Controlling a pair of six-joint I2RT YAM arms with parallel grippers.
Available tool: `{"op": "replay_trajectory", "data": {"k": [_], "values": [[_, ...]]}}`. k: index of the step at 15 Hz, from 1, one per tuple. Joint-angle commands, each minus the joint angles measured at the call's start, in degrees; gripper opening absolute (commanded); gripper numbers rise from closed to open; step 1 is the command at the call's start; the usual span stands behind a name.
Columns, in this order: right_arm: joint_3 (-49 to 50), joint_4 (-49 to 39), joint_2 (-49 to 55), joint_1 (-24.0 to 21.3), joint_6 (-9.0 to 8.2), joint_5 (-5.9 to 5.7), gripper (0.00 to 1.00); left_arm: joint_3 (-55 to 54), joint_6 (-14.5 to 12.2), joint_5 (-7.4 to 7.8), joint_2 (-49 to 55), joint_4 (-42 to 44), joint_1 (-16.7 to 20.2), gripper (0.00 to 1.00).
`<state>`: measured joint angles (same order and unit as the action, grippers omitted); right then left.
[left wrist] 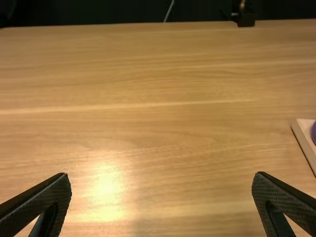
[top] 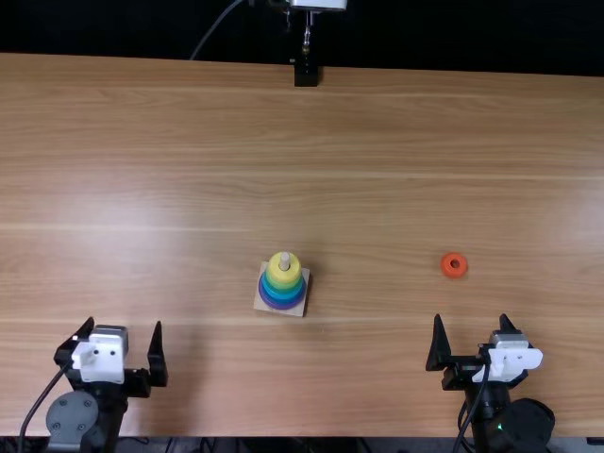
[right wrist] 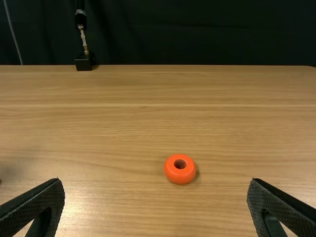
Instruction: Build the Hanoi tower: stack the rings onto the peg from bottom to top in this color order: purple, dark blue, light blue, dark green, light green, yellow, orange.
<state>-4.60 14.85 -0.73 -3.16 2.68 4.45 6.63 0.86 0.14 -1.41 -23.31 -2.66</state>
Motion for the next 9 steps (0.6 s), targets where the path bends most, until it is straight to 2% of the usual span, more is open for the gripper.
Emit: {"op": "replay_trajectory", "data": {"k": [1, 9], "values": [[3.5, 4.2, 0.7, -0.5, 0.17, 0.61, 1.0, -6.6, -0.2, -0.99, 1.1, -1.9, -0.8, 1.0], [3.5, 4.2, 0.7, -0.5, 0.17, 0.61, 1.0, -6.6, -0.1, -0.88, 1.4, -2.6, -0.9, 1.0]]}}
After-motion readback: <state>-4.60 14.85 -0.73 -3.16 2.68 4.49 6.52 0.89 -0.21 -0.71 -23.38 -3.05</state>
